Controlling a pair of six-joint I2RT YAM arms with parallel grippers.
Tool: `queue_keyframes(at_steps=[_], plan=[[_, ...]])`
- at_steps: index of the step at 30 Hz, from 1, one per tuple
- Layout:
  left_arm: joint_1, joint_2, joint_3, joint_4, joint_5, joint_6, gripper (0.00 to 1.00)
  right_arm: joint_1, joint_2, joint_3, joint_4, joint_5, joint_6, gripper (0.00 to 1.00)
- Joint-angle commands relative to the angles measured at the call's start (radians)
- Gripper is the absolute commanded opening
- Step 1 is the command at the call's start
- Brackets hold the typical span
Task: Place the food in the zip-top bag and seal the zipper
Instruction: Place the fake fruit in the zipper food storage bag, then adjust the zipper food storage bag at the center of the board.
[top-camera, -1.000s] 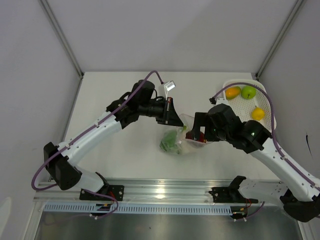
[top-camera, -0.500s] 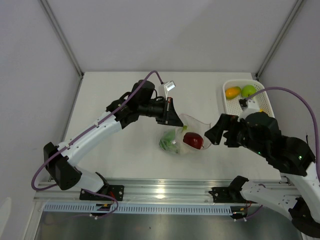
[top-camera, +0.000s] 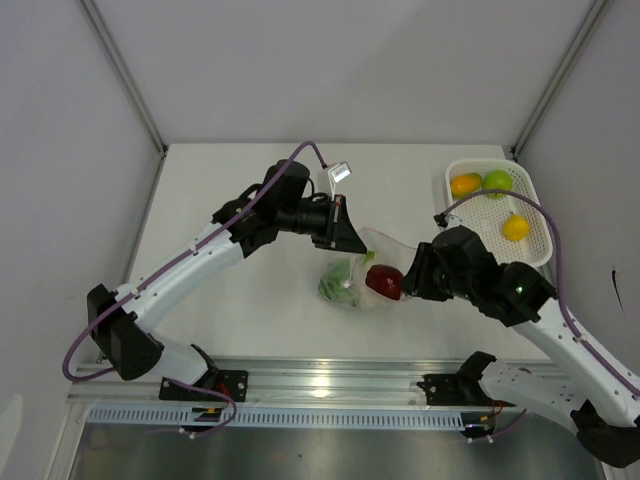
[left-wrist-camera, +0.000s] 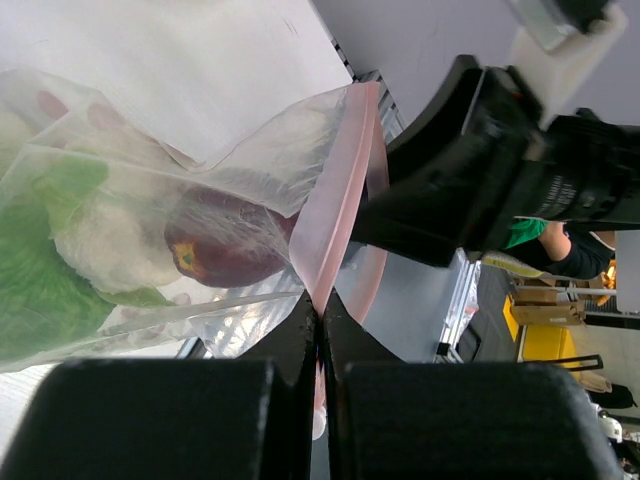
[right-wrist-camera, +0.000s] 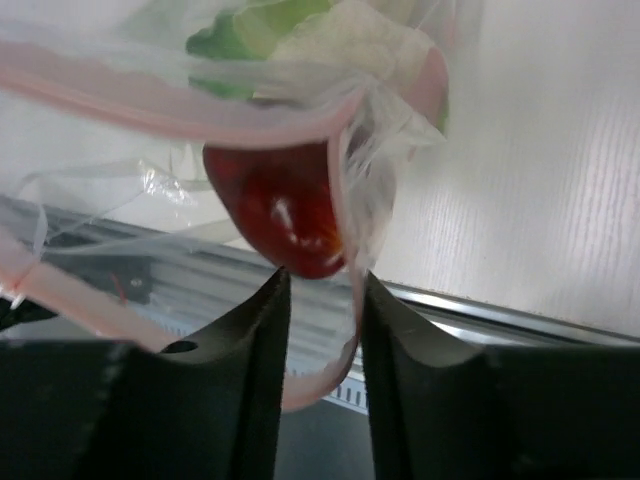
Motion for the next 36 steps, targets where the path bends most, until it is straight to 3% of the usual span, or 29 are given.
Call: queue_keyframes(at_steps=[1,2,4,10,15,27,36], plan=[[-0.009,-0.041,0.046,0.031,0.029,-0.001,0.01,-0.039,0.024,-0.025,0.132,-0.029,-0.003,0.32],[-0.009,-0.041,0.044,0.031,0.03,-0.001,0.01,-0.05,0.033,-0.025,0.142,-0.038,-0.015,0.11],[-0.01,-0.044,0.033,0.032,0.033,0.0,0.01,-0.085,0.034,-0.003,0.153,-0.052,-0.026,0.0],[-0.01,-0.059,0.033,-0.01,-0.002,0.043,0.01,-0.139,0.007,0.188,0.171,-0.083,-0.147,0.0],[-0.013,-0.088,0.064,-0.046,-0.031,0.066,0.01,-0.14,0.075,0.342,0.139,-0.167,-0.187,0.0],[-0.015,-0.056,-0.011,-0.033,-0.052,0.08,0.01,-0.143,0.038,0.117,0.223,-0.182,-0.144,0.0],[-0.015,-0.064,0.115,-0.096,-0.06,0.097,0.01,-0.156,0.035,0.219,0.188,-0.192,-0.162,0.0]])
